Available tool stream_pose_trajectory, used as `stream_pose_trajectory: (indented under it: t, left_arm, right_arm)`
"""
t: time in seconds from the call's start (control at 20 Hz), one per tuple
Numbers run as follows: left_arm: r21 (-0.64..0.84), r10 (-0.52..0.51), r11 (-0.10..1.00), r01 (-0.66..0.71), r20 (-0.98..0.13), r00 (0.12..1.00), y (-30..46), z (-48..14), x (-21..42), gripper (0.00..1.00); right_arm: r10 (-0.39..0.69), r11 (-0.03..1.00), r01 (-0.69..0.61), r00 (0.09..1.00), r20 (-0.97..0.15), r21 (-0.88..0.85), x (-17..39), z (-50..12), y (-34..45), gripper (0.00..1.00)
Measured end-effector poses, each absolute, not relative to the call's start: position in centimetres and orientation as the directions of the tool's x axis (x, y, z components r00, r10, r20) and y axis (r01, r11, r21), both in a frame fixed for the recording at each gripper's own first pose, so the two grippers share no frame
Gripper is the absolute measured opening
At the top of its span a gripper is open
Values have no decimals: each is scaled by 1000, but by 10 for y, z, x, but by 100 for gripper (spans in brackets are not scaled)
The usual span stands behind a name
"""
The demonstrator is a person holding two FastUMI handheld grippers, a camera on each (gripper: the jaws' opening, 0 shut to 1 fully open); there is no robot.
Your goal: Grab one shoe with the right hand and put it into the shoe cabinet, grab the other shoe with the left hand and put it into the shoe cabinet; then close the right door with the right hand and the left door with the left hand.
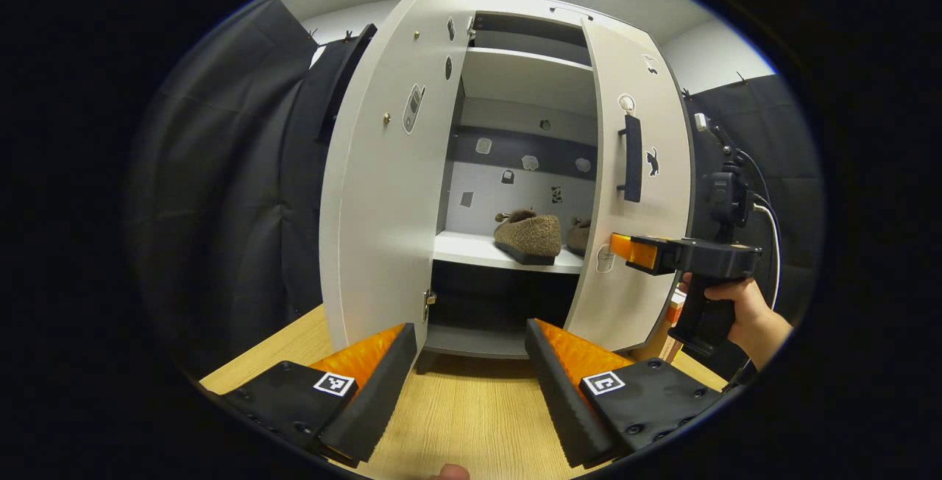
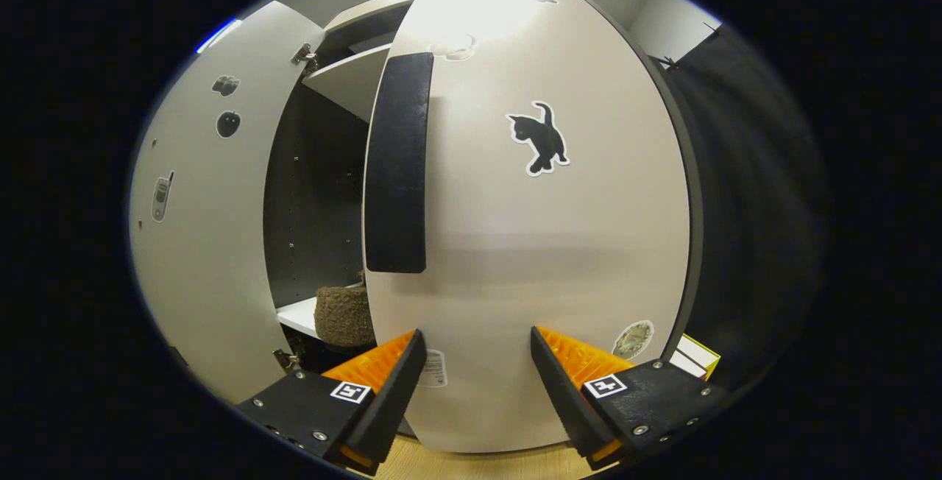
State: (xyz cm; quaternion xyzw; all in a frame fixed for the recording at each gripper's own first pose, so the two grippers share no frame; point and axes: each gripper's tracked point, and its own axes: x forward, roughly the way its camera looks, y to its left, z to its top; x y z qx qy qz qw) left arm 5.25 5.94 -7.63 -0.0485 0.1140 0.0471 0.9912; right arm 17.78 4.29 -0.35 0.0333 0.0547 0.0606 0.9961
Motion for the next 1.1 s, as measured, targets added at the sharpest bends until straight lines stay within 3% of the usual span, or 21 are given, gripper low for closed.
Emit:
stream_pose_trajectory:
  t: [0.3, 0.35, 0.4, 0.7, 1.1]
  left_arm:
    - [-90, 98, 989, -119, -209, 973, 61, -66, 51, 97]
    - [-88, 101, 989, -121, -203, 974, 61, -63, 51, 97]
    - [-85, 103, 989, -121, -196, 975, 61, -60, 52, 94]
    - [-61, 108, 991, -120, -166, 980, 55, -45, 50, 94]
    - [-53, 118, 991, -127, -140, 983, 40, -33, 35, 94]
  right_arm:
    - [109, 993, -106, 991, -71, 51, 164, 9, 34, 92]
    - [105, 994, -103, 993, -57, 40, 153, 14, 29, 86]
    - [100, 995, -99, 994, -47, 24, 139, 18, 23, 92]
    - [59, 998, -59, 997, -41, -8, 55, 23, -14, 93]
    - [15, 999, -13, 998, -58, 30, -12, 14, -48, 93]
